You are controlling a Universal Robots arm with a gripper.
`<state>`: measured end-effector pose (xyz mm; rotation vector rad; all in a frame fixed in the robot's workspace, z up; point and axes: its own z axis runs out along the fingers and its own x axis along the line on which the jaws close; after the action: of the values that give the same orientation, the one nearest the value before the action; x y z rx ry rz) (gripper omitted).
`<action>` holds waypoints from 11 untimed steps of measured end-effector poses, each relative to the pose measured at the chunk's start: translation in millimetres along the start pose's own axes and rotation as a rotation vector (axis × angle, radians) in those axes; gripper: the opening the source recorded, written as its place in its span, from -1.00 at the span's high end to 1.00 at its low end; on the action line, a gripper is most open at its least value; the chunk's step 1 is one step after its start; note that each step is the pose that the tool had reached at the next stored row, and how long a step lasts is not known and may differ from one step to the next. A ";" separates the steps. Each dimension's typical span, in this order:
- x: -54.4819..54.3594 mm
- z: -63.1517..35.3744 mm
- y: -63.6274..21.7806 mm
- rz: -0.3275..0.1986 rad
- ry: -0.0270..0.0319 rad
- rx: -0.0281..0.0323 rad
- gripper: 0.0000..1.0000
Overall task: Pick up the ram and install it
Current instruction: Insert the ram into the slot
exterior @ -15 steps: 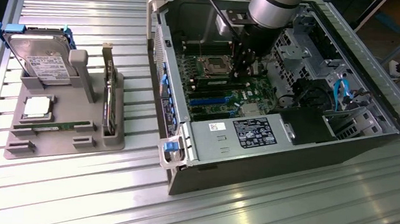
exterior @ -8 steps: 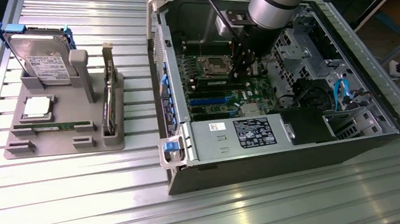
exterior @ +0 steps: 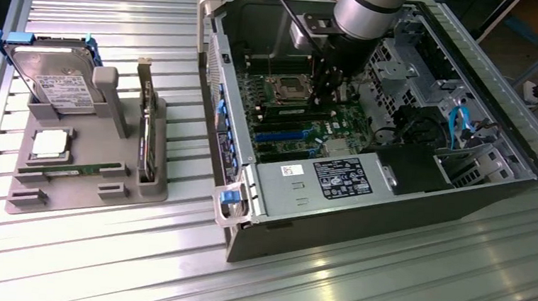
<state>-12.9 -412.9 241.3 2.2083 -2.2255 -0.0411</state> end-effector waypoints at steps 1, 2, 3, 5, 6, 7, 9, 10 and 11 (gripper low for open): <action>-0.1 0.1 -0.3 0.000 0.0000 0.0000 0.76; -0.1 0.1 -0.5 0.000 -0.0001 0.0000 0.76; -0.1 0.1 -0.7 0.000 0.0000 0.0000 0.76; -0.1 0.2 -0.8 0.000 0.0000 0.0001 0.76; -0.1 0.2 -0.8 0.000 -0.0001 0.0001 0.76; -0.2 0.3 -0.8 0.000 -0.0003 0.0001 0.76; -0.5 0.5 -0.9 0.000 -0.0004 0.0001 0.76; -0.8 0.6 -0.8 0.000 -0.0003 0.0001 0.76; -1.1 0.8 -0.8 0.000 -0.0007 0.0001 0.76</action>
<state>-12.1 -411.8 240.5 2.2087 -2.2258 -0.0418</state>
